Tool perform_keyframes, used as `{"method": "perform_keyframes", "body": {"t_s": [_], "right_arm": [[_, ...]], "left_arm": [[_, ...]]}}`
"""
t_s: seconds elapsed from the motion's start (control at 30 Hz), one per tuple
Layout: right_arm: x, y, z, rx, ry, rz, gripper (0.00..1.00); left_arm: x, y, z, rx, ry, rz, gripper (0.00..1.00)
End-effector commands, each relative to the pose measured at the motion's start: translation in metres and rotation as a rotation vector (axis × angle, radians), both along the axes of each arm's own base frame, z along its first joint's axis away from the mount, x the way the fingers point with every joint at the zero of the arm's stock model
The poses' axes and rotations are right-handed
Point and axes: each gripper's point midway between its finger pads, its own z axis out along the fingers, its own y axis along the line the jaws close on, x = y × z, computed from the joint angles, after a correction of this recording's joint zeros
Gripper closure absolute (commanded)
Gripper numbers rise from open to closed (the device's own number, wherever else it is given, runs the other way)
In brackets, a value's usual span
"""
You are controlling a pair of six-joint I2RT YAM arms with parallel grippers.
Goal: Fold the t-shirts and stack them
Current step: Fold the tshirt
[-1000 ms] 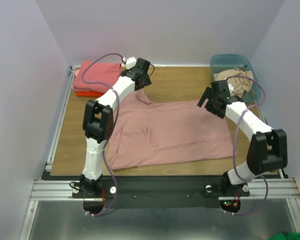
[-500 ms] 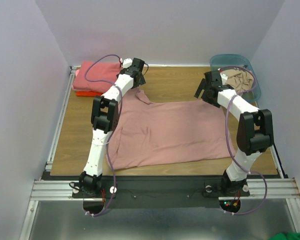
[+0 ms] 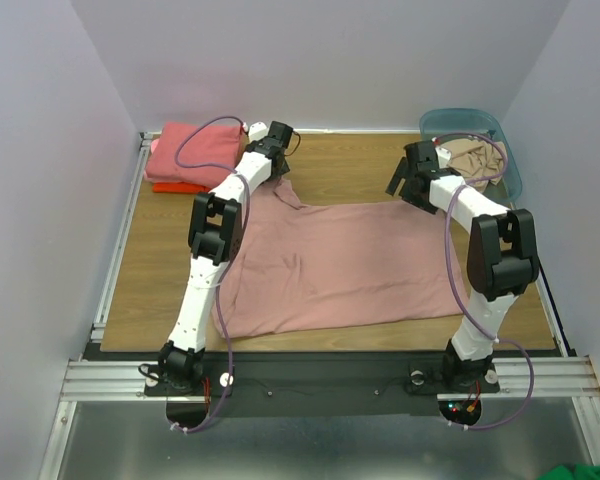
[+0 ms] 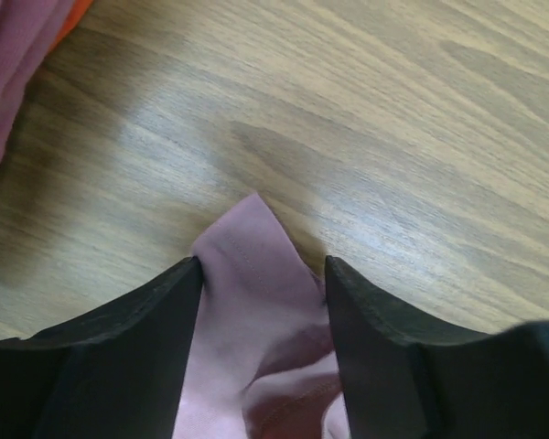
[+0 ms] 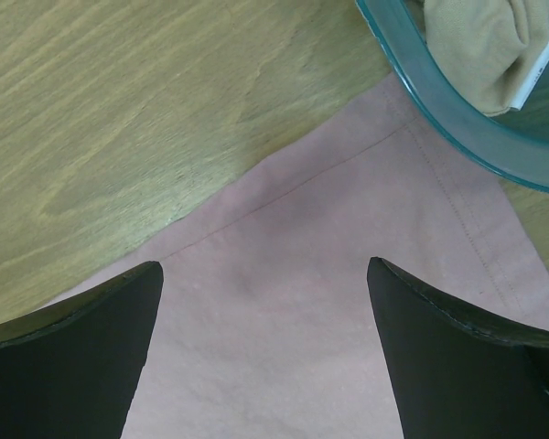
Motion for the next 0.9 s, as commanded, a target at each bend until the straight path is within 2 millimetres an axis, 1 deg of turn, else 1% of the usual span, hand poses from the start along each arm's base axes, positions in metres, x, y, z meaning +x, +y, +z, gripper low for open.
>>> {"method": "perform_keyframes", "body": {"t_s": [0.0, 0.07, 0.1, 0.13, 0.17, 0.2, 0.23, 0.27, 0.3, 0.33, 0.37, 0.4, 0.43, 0.47, 0.5, 0.53, 0.57, 0.6, 0.63, 0.67, 0.7, 0.77, 0.8, 0.83, 0.87], "right_arm": [[0.015, -0.005, 0.009, -0.034, -0.063, -0.027, 0.01], [0.018, -0.006, 0.01, -0.04, -0.066, -0.031, 0.01], [0.022, -0.006, 0.014, -0.043, -0.076, -0.03, 0.01], [0.023, -0.006, 0.011, -0.05, -0.071, -0.031, 0.01], [0.027, -0.007, 0.015, -0.057, -0.083, -0.035, 0.01], [0.03, -0.008, 0.016, -0.063, -0.087, -0.041, 0.01], [0.032, -0.01, 0.012, -0.073, -0.081, -0.046, 0.01], [0.035, -0.01, 0.013, -0.081, -0.086, -0.052, 0.01], [0.038, -0.014, 0.014, -0.091, -0.091, -0.069, 0.02], [0.043, -0.014, 0.011, -0.097, -0.092, -0.081, 0.03], [0.047, -0.016, 0.012, -0.097, -0.104, -0.1, 0.04], [0.05, -0.016, 0.01, -0.101, -0.103, -0.108, 0.05], [0.058, -0.015, 0.016, -0.097, -0.124, -0.118, 0.05], [0.061, -0.015, 0.007, -0.095, -0.114, -0.132, 0.06], [0.064, -0.018, 0.006, -0.105, -0.119, -0.148, 0.08], [0.065, -0.018, 0.004, -0.107, -0.12, -0.16, 0.08], [0.067, -0.019, -0.002, -0.107, -0.116, -0.171, 0.09], [0.068, -0.02, -0.004, -0.109, -0.114, -0.18, 0.09], [0.068, -0.021, -0.008, -0.112, -0.112, -0.194, 0.11], [0.069, -0.022, -0.009, -0.114, -0.111, -0.198, 0.12], [0.068, -0.024, -0.016, -0.125, -0.1, -0.208, 0.14], [0.068, -0.024, -0.022, -0.127, -0.092, -0.21, 0.16], [0.069, -0.025, -0.026, -0.128, -0.091, -0.225, 0.17], [0.07, -0.026, -0.031, -0.133, -0.086, -0.235, 0.19], [0.07, -0.026, -0.034, -0.136, -0.082, -0.238, 0.24]], "left_arm": [[0.002, 0.005, 0.01, 0.017, -0.013, 0.036, 0.4], [-0.005, 0.011, 0.003, 0.048, 0.019, 0.037, 0.46], [-0.007, 0.013, 0.001, 0.059, 0.028, 0.037, 0.51], [-0.01, 0.014, -0.001, 0.07, 0.041, 0.029, 0.66], [-0.012, 0.014, -0.004, 0.081, 0.054, 0.013, 0.79], [-0.013, 0.013, -0.004, 0.082, 0.062, -0.006, 1.0], [-0.016, 0.008, -0.006, 0.067, 0.08, -0.046, 1.0], [-0.014, 0.005, 0.0, 0.056, 0.067, -0.052, 1.0], [-0.017, 0.005, 0.0, 0.062, 0.073, -0.068, 1.0], [-0.014, 0.001, 0.019, 0.048, 0.027, -0.076, 1.0], [-0.017, 0.004, 0.034, 0.047, 0.007, -0.076, 1.0], [-0.018, 0.003, 0.043, 0.042, -0.012, -0.083, 1.0], [-0.018, 0.004, 0.051, 0.042, -0.031, -0.083, 1.0], [-0.021, 0.005, 0.054, 0.041, -0.044, -0.082, 1.0], [-0.023, 0.006, 0.077, 0.038, -0.087, -0.079, 1.0], [-0.022, 0.007, 0.085, 0.033, -0.113, -0.076, 1.0], [-0.029, 0.009, 0.082, 0.04, -0.104, -0.075, 1.0], [-0.032, 0.01, 0.086, 0.044, -0.114, -0.083, 1.0], [-0.035, 0.009, 0.101, 0.043, -0.14, -0.096, 1.0], [-0.04, 0.009, 0.095, 0.049, -0.133, -0.108, 1.0], [-0.044, 0.008, 0.104, 0.043, -0.153, -0.118, 1.0], [-0.049, 0.001, 0.108, 0.028, -0.172, -0.15, 1.0], [-0.057, 0.001, 0.097, 0.035, -0.151, -0.159, 1.0], [-0.065, -0.002, 0.098, 0.032, -0.159, -0.175, 1.0], [-0.068, -0.003, 0.098, 0.031, -0.161, -0.185, 1.0]]}}
